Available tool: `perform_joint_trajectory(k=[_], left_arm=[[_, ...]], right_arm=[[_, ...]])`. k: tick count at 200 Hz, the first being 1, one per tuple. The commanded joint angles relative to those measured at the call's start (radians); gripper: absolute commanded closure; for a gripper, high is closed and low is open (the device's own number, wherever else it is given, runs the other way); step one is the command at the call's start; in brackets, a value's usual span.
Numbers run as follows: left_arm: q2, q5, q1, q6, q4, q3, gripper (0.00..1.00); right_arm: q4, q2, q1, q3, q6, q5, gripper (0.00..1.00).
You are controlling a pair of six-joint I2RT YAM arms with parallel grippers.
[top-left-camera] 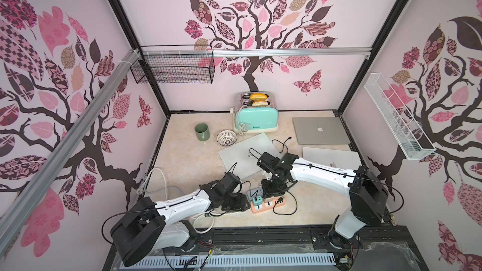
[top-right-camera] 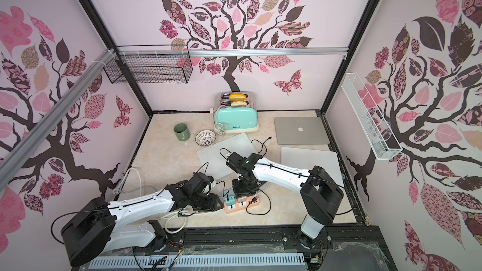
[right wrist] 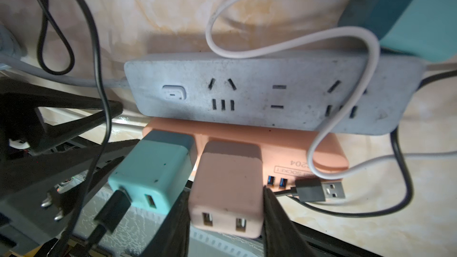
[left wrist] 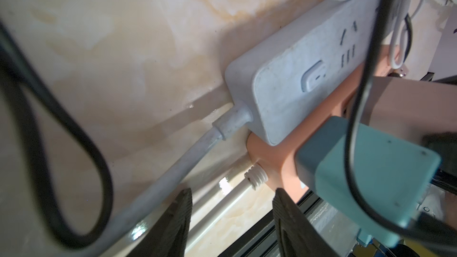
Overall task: Unplug the laptop charger
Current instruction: Remove the plug from the socket.
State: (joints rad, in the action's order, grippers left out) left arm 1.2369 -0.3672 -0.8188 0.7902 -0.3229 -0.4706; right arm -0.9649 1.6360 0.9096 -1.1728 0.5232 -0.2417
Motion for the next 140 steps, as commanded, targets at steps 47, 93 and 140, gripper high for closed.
perform_joint_trajectory(k=[47,93,140], left_arm=[[0.031,0.050,-0.007,0.055,0.057,0.010,0.40],[0.071,0.118,-0.037,0.037,0.001,-0.014,0.40],[0.098,0.218,-0.062,0.047,-0.074,-0.023,0.40]], right_arm=[[0.072,-0.003,0.006,0.030,0.052,-0.061,0.90],[0.074,-0.016,0.005,0.023,0.067,-0.067,0.90],[0.061,-0.032,0.005,0.007,0.071,-0.067,0.91]])
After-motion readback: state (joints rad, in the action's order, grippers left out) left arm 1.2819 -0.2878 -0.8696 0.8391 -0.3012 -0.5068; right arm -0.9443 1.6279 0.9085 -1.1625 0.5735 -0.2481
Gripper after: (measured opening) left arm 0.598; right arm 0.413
